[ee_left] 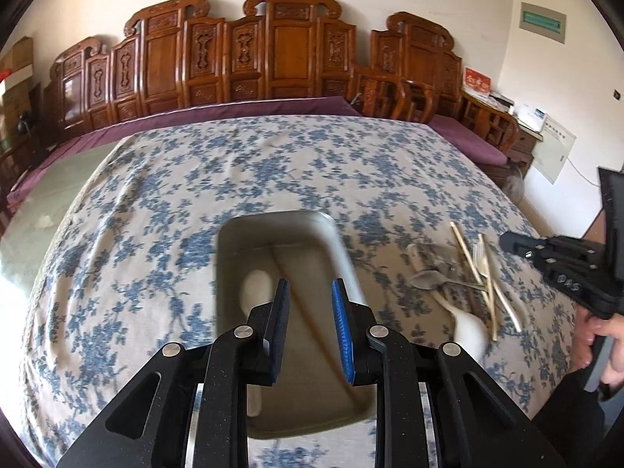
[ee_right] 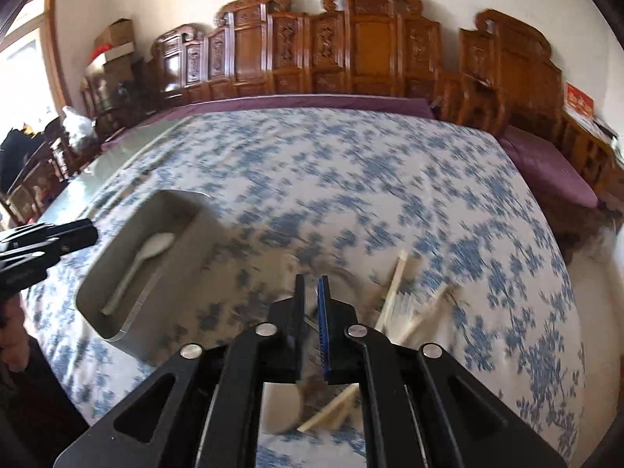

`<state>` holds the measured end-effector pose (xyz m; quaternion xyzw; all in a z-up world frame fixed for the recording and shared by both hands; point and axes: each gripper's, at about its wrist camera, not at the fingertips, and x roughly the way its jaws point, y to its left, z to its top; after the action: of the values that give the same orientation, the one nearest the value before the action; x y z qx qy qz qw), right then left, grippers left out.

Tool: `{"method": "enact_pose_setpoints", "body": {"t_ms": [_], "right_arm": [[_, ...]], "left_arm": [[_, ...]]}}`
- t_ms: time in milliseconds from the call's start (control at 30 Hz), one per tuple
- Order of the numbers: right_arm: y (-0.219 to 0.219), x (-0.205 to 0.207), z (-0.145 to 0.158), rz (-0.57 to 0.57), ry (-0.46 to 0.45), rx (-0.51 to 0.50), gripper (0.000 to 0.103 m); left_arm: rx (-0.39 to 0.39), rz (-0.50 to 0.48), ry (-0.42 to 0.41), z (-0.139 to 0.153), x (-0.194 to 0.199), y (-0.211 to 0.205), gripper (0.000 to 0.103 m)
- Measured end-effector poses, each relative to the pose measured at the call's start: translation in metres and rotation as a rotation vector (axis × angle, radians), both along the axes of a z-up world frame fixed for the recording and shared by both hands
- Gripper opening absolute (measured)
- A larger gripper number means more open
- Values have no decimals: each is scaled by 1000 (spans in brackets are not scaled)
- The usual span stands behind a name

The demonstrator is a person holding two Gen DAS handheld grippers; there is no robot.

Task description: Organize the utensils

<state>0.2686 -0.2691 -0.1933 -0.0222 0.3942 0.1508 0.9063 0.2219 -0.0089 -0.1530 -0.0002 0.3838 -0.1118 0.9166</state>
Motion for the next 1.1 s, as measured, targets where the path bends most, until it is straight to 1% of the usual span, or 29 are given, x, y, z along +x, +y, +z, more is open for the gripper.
{"method": "enact_pose_setpoints", "body": {"t_ms": [100, 167, 300, 333, 400, 433, 500, 567, 700, 833, 900, 933, 1000, 1100], "right_arm": [[-12, 0, -16, -24, 21, 15, 19], [-13, 1, -27, -14, 40, 3, 19], [-9, 5, -40, 11, 62, -17, 20], [-9, 8, -45, 19, 71, -17, 21], [-8, 11, -52, 16, 90, -18, 27], [-5, 13, -57, 25, 106, -21, 27], [-1, 14, -62, 39, 109, -56, 30], [0, 16, -67, 44, 123, -66, 33], [1, 17, -76, 53, 156, -102, 35], [7, 17, -80, 70, 146, -151, 35], [8, 17, -80, 72, 150, -151, 35], [7, 17, -80, 73, 152, -147, 33], [7, 16, -79, 82, 150, -146, 22], [9, 14, -77, 98, 143, -143, 17]], "left_arm": [[-3, -23, -4, -2, -5, -14, 21], [-4, -40, -5, -4, -9, -23, 21], [4, -61, -3, -7, -12, -36, 21], [5, -65, -2, -8, -13, -39, 21], [3, -70, -1, -10, -14, -43, 21], [4, -72, -1, -11, -14, -45, 21], [7, -80, 4, -14, -15, -49, 21], [11, -85, 8, -16, -16, -52, 21], [17, -101, 12, -19, -18, -58, 21], [20, -110, 15, -22, -18, -62, 21], [22, -112, 15, -23, -18, -63, 21], [23, -113, 17, -24, -18, -63, 21], [26, -114, 19, -25, -19, -64, 21], [30, -117, 23, -27, -19, -66, 21]]}}
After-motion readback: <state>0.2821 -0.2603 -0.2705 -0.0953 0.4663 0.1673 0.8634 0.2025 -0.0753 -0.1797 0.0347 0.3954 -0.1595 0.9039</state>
